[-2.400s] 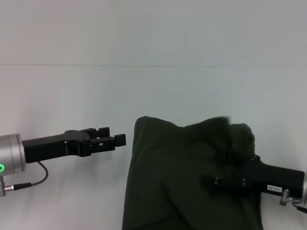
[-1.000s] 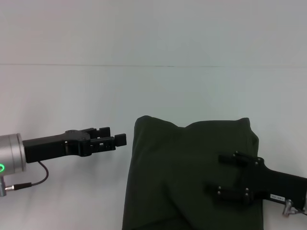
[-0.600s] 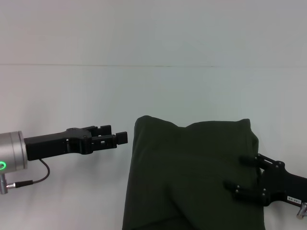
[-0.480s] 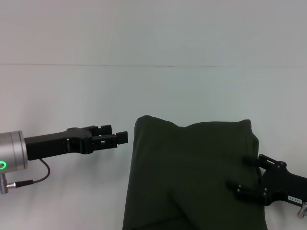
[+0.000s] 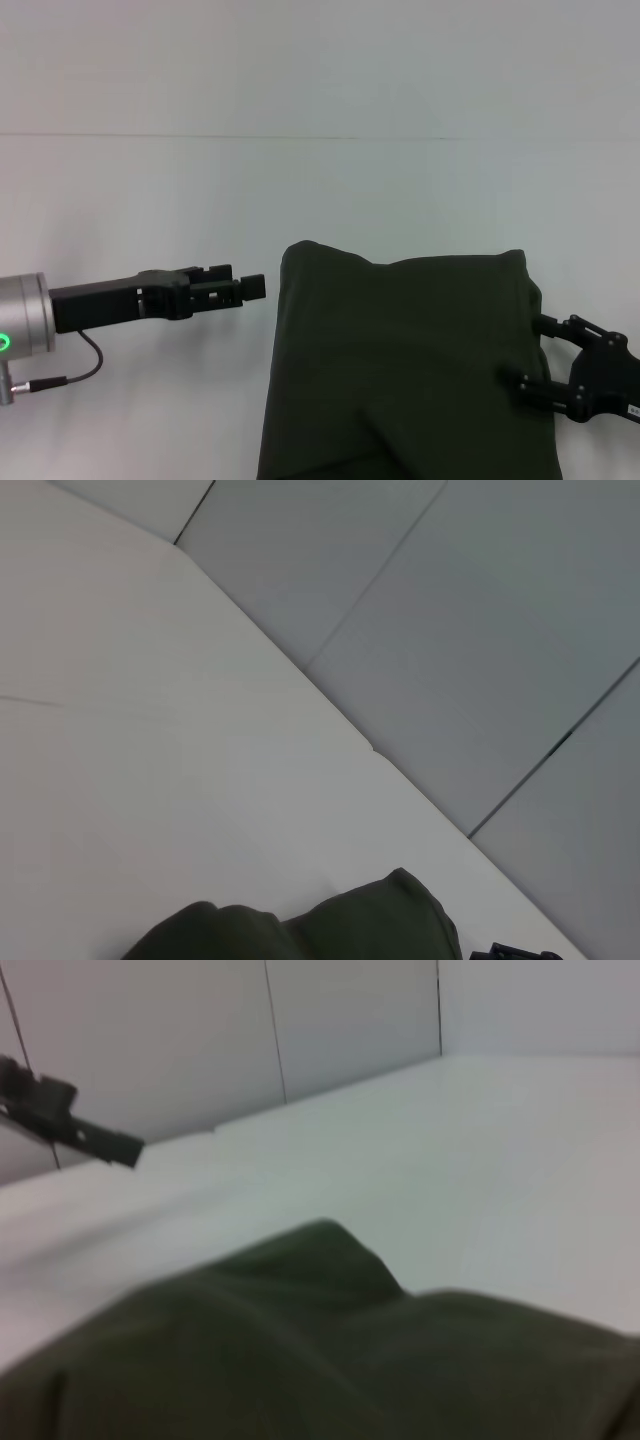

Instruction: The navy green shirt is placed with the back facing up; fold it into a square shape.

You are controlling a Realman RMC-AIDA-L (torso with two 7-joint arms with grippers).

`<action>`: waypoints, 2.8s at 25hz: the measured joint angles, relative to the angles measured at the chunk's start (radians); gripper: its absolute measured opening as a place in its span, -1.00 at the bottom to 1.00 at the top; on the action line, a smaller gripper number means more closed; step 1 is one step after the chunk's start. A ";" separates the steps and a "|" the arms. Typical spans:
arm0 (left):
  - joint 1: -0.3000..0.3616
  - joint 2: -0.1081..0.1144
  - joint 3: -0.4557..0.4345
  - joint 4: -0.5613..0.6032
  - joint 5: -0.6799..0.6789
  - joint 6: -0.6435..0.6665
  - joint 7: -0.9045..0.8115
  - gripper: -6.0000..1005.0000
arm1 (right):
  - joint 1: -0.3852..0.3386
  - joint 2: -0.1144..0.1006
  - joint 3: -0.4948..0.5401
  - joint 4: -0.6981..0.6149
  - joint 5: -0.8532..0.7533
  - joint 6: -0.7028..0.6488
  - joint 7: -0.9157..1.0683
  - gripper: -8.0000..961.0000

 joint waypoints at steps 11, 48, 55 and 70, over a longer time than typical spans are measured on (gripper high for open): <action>-0.129 0.052 0.075 -0.082 0.171 -0.119 -0.580 0.75 | -0.085 0.000 0.030 -0.095 -0.005 -0.247 -0.001 0.93; -0.235 -0.010 0.283 -0.184 0.177 -0.395 -0.588 0.40 | -0.101 0.007 0.030 -0.097 -0.091 -0.288 -0.045 0.93; -0.233 -0.007 0.280 -0.183 0.175 -0.397 -0.564 -0.15 | -0.098 0.007 0.031 -0.097 -0.089 -0.288 -0.044 0.93; -0.209 0.026 0.230 -0.153 0.163 -0.387 -0.524 -0.87 | -0.078 0.011 0.051 -0.096 -0.086 -0.288 -0.043 0.93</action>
